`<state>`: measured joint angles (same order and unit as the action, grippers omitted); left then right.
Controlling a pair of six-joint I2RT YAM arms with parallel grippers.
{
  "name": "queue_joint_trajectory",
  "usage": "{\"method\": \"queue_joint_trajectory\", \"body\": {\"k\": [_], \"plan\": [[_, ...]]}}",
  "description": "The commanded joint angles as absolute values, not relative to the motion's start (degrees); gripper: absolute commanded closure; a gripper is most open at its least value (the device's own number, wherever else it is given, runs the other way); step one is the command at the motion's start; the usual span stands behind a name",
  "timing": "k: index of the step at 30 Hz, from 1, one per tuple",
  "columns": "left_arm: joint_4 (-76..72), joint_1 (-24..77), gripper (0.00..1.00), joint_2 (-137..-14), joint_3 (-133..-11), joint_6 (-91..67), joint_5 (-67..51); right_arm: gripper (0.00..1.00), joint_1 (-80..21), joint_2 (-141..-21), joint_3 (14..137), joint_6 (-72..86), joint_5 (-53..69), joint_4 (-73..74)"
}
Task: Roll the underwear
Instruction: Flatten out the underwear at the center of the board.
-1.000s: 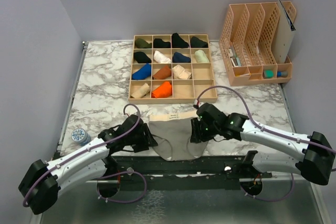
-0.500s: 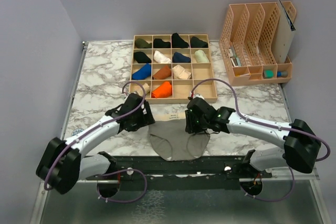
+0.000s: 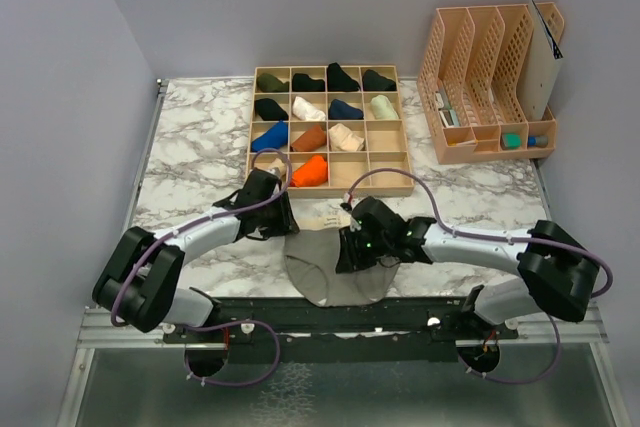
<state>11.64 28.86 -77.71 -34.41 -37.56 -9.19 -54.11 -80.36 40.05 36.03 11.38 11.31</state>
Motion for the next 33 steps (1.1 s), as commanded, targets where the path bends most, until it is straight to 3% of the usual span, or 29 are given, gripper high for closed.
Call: {"method": "queue_joint_trajectory", "body": {"k": [1,11,17,19,22,24,28,33], "plan": [[8.8,28.4,0.61,-80.6,-34.8,-34.2,-12.1,0.69,-59.0,-80.3,38.8,38.7,15.9,4.2],[3.4,28.4,0.88,-78.5,-33.2,-32.0,-9.3,0.78,-63.3,-88.7,37.5,42.1,11.6,2.8],[0.8,28.4,0.94,-72.8,-30.5,-30.0,-3.8,0.8,-64.6,-90.7,35.4,42.9,12.4,0.8],[0.2,28.4,0.9,-71.4,-29.5,-29.4,-2.3,0.8,-64.6,-90.7,35.7,42.7,13.0,0.5],[0.7,28.4,0.71,-70.9,-29.5,-28.8,-2.9,0.74,-64.6,-89.8,37.4,42.7,12.5,0.7],[3.1,28.3,0.53,-72.2,-30.3,-29.1,-3.0,0.71,-64.6,-88.4,38.7,42.6,11.5,1.6],[6.7,28.4,0.41,-73.6,-31.4,-29.9,-2.6,0.61,-64.5,-84.2,41.7,42.0,6.8,5.5],[11.8,28.4,0.36,-68.2,-33.2,-34.5,-0.4,0.6,-62.9,-77.8,44.9,41.8,-8.9,18.1]]}}
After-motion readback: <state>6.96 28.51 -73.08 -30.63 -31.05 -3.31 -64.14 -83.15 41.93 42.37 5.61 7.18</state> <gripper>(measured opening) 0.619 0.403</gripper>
